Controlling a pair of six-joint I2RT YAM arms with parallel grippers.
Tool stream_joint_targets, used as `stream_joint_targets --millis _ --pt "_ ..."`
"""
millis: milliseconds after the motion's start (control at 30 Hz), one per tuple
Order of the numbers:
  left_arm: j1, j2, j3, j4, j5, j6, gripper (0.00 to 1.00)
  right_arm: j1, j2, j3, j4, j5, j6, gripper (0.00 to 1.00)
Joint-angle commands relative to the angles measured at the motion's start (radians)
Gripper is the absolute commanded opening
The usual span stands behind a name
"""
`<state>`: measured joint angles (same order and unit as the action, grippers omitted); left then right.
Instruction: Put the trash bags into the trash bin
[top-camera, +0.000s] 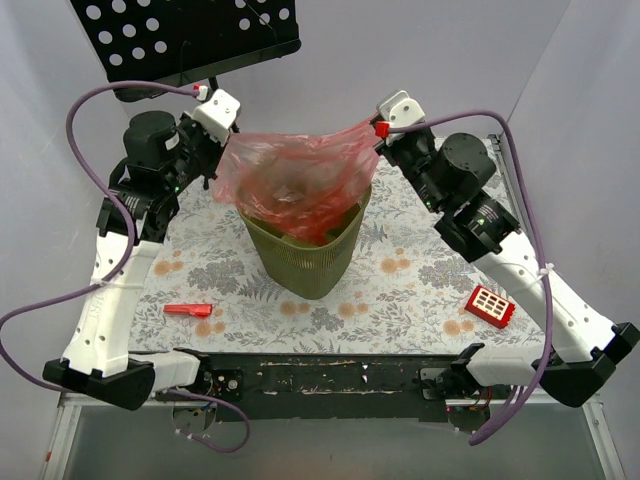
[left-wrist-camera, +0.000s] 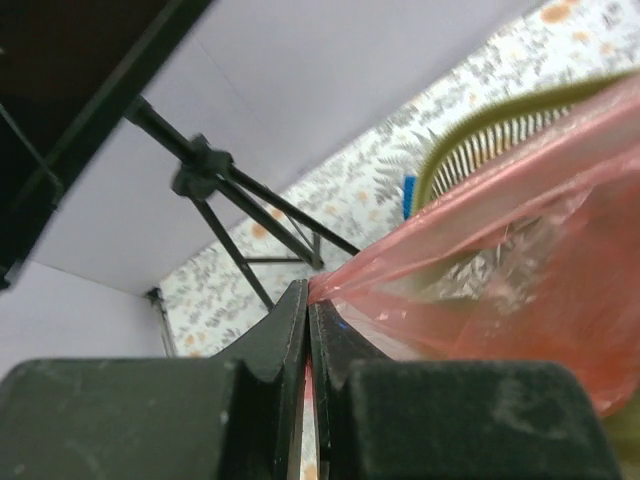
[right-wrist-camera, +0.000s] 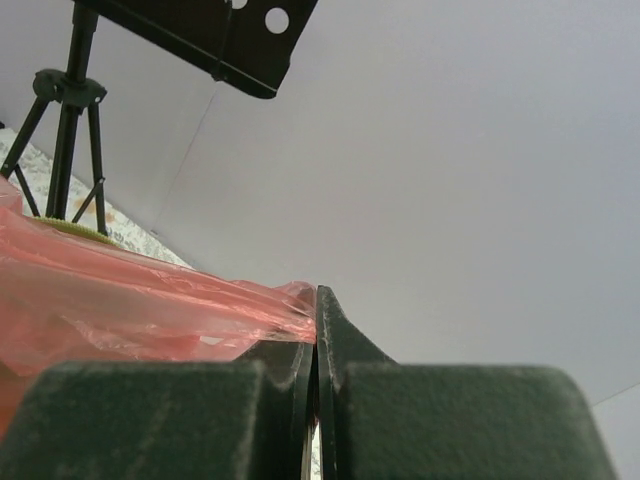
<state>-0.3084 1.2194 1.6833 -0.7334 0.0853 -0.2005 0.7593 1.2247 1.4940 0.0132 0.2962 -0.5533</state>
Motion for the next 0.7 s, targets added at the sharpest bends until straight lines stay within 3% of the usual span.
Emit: stream_joint_targets --millis 0,100,200,333,467,667 --pt "0.005 0.061 0.158 0.066 -0.035 0.015 0.0 -0.017 0.025 0.081 0.004 -0.025 0.03 0.01" --pt "0.006 0.111 0.249 -0.09 0.115 -0.022 0.0 -0.046 0.029 0.117 -0.154 -0.064 0.096 0.01" --pt "0.005 0.065 0.179 -0.127 0.211 -0.072 0.0 -0.077 -0.014 0.094 -0.33 -0.117 0.196 0.01" --pt "0.006 -0.03 0.029 -0.052 0.243 -0.103 0.0 -0.138 -0.079 0.026 -0.464 -0.28 0.262 0.01" --pt "0.005 -0.021 -0.037 0.058 0.186 -0.114 0.0 -0.195 -0.08 0.02 -0.533 -0.481 0.236 0.01" --pt "0.006 0.096 -0.053 0.187 0.182 -0.111 0.0 -0.33 0.103 0.19 -0.674 -0.778 0.269 0.01"
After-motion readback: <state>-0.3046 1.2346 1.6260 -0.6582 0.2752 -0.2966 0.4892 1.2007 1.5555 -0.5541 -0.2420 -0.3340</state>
